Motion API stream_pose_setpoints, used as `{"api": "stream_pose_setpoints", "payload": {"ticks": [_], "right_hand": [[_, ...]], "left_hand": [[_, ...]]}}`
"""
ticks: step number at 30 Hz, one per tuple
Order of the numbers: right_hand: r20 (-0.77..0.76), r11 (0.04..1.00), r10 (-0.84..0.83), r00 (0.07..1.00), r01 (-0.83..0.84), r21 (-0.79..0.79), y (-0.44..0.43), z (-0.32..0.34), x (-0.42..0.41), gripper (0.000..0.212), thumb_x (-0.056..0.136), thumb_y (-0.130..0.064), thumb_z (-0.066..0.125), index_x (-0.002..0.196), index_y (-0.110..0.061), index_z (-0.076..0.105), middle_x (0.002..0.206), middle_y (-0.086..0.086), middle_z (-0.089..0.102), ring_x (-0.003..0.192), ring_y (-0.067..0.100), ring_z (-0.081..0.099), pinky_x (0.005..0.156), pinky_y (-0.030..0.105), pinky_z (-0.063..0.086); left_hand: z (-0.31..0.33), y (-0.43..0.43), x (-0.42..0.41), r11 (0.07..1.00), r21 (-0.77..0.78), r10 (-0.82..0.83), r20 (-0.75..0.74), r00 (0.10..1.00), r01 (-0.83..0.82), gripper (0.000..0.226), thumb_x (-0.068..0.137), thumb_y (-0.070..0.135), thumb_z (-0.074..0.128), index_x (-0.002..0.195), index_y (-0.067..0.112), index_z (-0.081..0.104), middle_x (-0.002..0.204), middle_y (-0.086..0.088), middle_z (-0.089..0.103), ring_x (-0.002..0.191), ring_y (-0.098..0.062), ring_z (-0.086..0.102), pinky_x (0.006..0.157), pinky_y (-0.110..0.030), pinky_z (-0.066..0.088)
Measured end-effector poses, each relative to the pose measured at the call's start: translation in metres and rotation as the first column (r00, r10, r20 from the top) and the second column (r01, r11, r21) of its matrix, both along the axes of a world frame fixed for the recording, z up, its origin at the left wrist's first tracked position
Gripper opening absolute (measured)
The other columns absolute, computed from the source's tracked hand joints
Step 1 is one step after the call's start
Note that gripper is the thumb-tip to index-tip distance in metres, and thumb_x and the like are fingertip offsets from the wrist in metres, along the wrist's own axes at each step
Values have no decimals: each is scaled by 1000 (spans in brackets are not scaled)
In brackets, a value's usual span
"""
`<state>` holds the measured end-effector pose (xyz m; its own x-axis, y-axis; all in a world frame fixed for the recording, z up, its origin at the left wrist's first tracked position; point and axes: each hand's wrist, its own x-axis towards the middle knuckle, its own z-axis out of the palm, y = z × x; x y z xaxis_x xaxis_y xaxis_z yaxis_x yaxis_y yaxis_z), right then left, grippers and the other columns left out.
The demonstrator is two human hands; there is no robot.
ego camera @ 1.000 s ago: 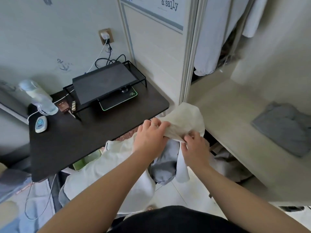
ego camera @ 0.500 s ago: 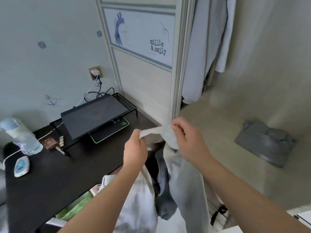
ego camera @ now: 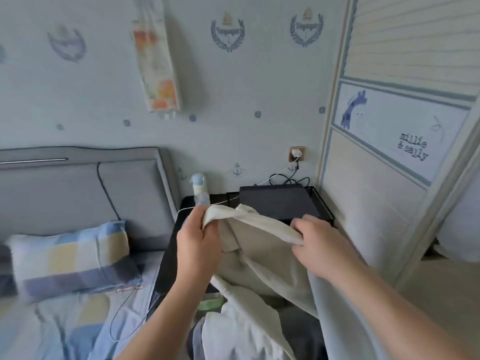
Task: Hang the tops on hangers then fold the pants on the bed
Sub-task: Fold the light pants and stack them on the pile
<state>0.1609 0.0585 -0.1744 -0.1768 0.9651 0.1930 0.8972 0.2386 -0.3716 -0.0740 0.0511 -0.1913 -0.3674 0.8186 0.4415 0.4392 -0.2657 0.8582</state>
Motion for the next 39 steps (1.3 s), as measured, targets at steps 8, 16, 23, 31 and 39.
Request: {"api": "stream_pose_setpoints", "payload": {"ticks": [8, 16, 23, 31, 39], "right_hand": [[-212, 958, 264, 941, -230, 172, -8, 7, -95, 10, 96, -17, 56, 91, -25, 59, 79, -10, 57, 74, 24, 57, 62, 38, 47], [-229, 767, 622, 748, -524, 370, -37, 52, -224, 11, 97, -19, 66, 86, -16, 65, 71, -8, 57, 63, 11, 51, 53, 30, 38], [-221, 607, 792, 569, -694, 387, -99, 80, -382, 22, 94, -40, 66, 84, -20, 64, 77, -5, 63, 75, 24, 59, 66, 46, 50], [36, 544, 839, 543, -837, -58, -165, 57, -571, 25, 85, -47, 65, 78, -25, 56, 77, -6, 62, 79, 20, 59, 63, 33, 43], [-404, 246, 813, 420, -876, -416, -278, -53, -707, 37, 78, -35, 83, 58, -18, 58, 49, -14, 49, 46, 1, 46, 44, 17, 34]], "left_hand": [[13, -61, -105, 924, 29, 380, 31, 924, -381, 20, 93, 20, 45, 74, 23, 51, 62, 17, 51, 59, -3, 44, 51, -15, 35], [38, -151, -219, 782, 117, 609, 64, 790, -612, 20, 96, 19, 48, 77, 13, 51, 71, -3, 51, 64, -10, 42, 57, -23, 36], [78, -254, -360, 628, 232, 758, 34, 651, -743, 22, 96, 16, 51, 75, 18, 55, 66, 5, 52, 62, -8, 45, 57, -21, 38], [67, -390, -547, 465, 91, 885, -39, 464, -881, 22, 95, 23, 53, 74, 18, 58, 66, 9, 57, 69, -22, 53, 65, -39, 44], [-88, -503, -569, 509, -615, 711, -94, 697, -602, 81, 74, 35, 86, 145, 32, 47, 152, -1, 42, 140, -22, 38, 116, -41, 35]]}}
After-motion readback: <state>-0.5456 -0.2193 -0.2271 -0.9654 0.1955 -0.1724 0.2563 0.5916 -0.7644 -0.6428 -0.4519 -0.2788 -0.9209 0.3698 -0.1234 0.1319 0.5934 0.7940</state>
